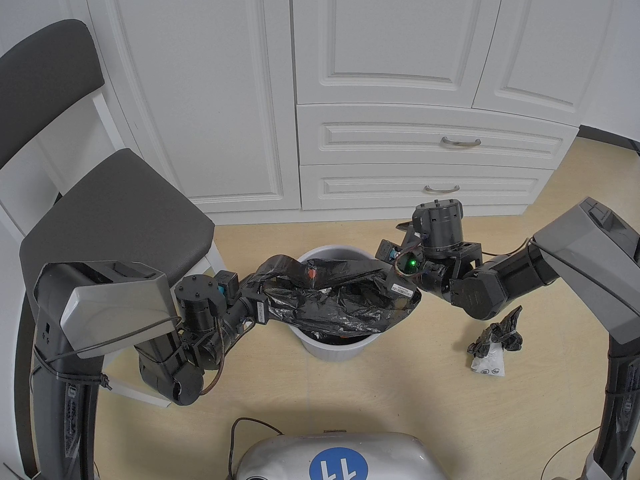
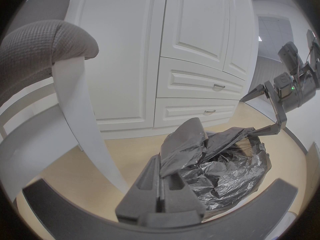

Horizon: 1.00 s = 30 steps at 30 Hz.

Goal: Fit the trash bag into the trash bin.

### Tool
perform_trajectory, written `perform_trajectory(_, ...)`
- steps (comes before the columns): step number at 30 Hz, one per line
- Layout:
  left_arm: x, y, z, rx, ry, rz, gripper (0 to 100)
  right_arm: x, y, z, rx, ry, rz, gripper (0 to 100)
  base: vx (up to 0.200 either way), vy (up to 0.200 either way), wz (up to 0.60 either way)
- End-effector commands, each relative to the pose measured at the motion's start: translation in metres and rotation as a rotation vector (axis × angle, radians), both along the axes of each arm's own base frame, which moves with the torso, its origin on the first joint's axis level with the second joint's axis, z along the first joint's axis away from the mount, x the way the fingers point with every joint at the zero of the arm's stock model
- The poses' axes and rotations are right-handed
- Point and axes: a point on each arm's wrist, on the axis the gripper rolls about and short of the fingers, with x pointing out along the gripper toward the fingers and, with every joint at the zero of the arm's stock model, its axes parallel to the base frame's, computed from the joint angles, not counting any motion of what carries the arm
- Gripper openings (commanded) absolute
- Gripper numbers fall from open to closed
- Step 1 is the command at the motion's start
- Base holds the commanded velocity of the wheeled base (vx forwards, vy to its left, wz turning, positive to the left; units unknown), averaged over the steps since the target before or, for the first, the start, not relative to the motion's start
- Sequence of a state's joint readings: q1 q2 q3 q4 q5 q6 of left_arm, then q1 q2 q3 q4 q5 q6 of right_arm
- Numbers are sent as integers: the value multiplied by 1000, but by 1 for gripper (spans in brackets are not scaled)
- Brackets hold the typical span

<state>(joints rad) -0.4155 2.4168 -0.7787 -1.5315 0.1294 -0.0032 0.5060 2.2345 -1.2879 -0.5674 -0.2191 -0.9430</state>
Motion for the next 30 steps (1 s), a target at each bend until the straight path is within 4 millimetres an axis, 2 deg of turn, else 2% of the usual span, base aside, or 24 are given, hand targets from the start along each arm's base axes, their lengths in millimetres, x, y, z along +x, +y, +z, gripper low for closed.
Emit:
perform_trajectory(1, -2, -3, -5, 9, 11, -6, 0, 5, 9, -8, -11, 21, 21, 100, 0, 0, 0)
perform_trajectory(11, 0, -1, -1, 2, 0, 2, 0, 2, 15, -22, -32, 54, 37, 100, 0, 0, 0)
perform_trajectory(19, 1, 0, 1, -2, -5, 5, 0, 8, 19, -35, -42, 65, 30, 100, 0, 0, 0)
perform_trajectory(20, 1, 0, 1, -2, -5, 5, 0, 9, 19, -36, -44, 65, 29, 0, 0, 0, 0)
perform_trajectory(24, 1, 0, -1, 0, -1, 5, 0, 17, 19, -38, -22, 51, 19, 0, 0, 0, 0)
perform_trajectory(30, 3, 0, -3, -4, 0, 7, 0, 22, 13, -22, 43, 2, 3, 0, 0, 0, 0)
